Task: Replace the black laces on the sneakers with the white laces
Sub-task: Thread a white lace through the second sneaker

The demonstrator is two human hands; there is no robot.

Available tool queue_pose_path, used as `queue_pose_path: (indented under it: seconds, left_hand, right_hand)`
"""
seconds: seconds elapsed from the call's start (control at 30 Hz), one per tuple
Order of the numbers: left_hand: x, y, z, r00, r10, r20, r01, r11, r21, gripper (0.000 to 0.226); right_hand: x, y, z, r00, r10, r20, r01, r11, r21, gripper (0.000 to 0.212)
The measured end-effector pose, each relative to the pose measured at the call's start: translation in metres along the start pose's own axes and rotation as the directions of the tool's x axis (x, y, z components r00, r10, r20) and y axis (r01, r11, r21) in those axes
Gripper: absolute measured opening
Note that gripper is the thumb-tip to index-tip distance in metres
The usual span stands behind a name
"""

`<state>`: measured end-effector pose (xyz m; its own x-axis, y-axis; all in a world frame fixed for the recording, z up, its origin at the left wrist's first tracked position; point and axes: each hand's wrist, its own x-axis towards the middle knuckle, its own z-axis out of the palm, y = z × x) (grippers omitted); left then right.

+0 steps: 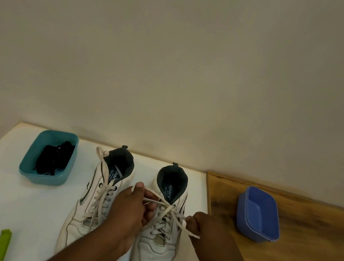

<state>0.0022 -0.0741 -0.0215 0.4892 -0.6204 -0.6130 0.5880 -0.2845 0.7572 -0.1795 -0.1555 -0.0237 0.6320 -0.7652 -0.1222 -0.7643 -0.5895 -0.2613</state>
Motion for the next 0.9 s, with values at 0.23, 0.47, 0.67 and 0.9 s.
queue_pose_path:
  seconds: [0.23,0.47,0.67,0.9]
  left_hand:
    - [0.006,-0.001,-0.006,0.998,-0.040,0.047,0.037,0.996,0.078,0.047]
    - [0.007,-0.001,-0.004,0.997,-0.061,0.037,0.058,0.995,0.075,0.047]
    - [0.008,0.000,-0.004,0.997,-0.067,0.048,0.063,0.996,0.070,0.045]
    - [0.011,-0.011,-0.008,0.953,0.301,0.031,-0.295,0.900,0.320,0.032]
  right_hand:
    - [0.008,-0.012,-0.006,0.930,0.366,0.035,-0.207,0.443,0.872,0.024]
    - [0.014,-0.018,-0.002,0.804,0.213,0.555,-0.369,-0.554,0.747,0.012]
    - [0.015,-0.014,0.008,0.815,0.332,0.475,-0.450,-0.155,0.879,0.023]
    - [0.009,-0.008,0.009,0.982,0.149,-0.119,-0.061,0.836,0.546,0.018]
